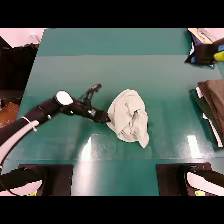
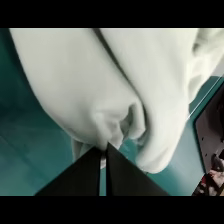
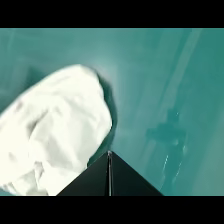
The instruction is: Fold the shirts.
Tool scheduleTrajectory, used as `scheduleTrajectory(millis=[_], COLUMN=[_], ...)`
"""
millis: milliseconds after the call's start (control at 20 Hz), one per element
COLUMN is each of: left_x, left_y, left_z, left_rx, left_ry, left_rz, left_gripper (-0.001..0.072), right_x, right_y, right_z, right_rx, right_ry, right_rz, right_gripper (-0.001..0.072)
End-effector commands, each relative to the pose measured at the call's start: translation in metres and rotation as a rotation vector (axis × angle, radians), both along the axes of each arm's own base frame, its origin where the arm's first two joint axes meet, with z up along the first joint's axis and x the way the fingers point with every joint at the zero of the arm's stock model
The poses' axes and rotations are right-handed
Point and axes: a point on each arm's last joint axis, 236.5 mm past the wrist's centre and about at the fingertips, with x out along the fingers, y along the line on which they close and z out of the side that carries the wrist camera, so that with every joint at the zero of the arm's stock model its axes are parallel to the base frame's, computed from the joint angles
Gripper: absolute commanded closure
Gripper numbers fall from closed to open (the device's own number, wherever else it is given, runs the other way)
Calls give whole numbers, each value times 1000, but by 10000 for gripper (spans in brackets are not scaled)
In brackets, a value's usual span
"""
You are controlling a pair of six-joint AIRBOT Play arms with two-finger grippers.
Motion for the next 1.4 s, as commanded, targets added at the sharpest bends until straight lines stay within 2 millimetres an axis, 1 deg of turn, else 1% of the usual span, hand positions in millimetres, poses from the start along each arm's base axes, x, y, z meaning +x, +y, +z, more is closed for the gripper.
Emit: scheduleTrajectory(millis=[0, 50, 100, 150, 250, 350, 450, 550, 650, 700, 750, 800, 850, 900, 950, 1000, 1050, 1100, 1150, 1200, 1250, 1300, 1350], left_x=[27, 35, 43, 47, 53, 53, 53, 53, 53, 53, 53, 52, 50, 48, 45, 41, 40, 41, 46, 51, 56, 58, 58], left_y=[40, 47, 53, 56, 57, 57, 57, 57, 57, 57, 57, 57, 57, 58, 58, 60, 67, 75, 86, 94, 100, 102, 102], left_z=[43, 56, 69, 79, 91, 91, 91, 91, 91, 91, 91, 91, 91, 90, 89, 90, 93, 100, 113, 130, 156, 182, 214], left_rx=[87, 98, 105, 102, 96, 97, 97, 97, 97, 97, 97, 98, 99, 100, 103, 113, 145, 186, 238, 275, 295, 292, 275], left_ry=[-104, -139, -170, -188, -214, -215, -214, -214, -213, -213, -213, -212, -206, -199, -188, -185, -200, -226, -269, -327, -399, -468, -544], left_rz=[-53, -53, -52, -50, -46, -47, -47, -48, -48, -48, -48, -50, -55, -62, -73, -85, -101, -109, -106, -105, -98, -86, -72], left_gripper=[685, 685, 684, 684, 684, 684, 683, 684, 683, 683, 684, 683, 683, 684, 684, 684, 684, 684, 685, 684, 684, 684, 684], right_x=[-23, -29, -32, -34, -38, -49, -64, -77, -98, -105, -107, -108, -107, -105, -102, -97, -91, -83, -75, -67, -60, -55, -51], right_y=[27, 45, 61, 77, 96, 115, 127, 136, 149, 153, 156, 158, 160, 160, 160, 157, 152, 143, 130, 115, 99, 85, 70], right_z=[-56, -69, -83, -96, -126, -154, -179, -199, -215, -222, -227, -231, -233, -233, -229, -221, -209, -194, -176, -153, -125, -96, -63], right_rx=[110, 185, 266, 338, 411, 439, 421, 409, 404, 394, 387, 378, 374, 367, 363, 364, 373, 383, 395, 407, 416, 419, 417], right_ry=[189, 223, 251, 270, 302, 340, 375, 408, 445, 455, 454, 446, 433, 417, 385, 345, 301, 247, 187, 119, 48, -22, -107], right_rz=[59, 96, 113, 118, 98, 99, 114, 113, 147, 157, 157, 157, 153, 160, 178, 180, 166, 144, 113, 84, 60, 44, 28], right_gripper=[672, 517, 292, 229, 230, 229, 229, 230, 229, 230, 233, 284, 374, 550, 696, 696, 696, 696, 697, 697, 697, 697, 697])
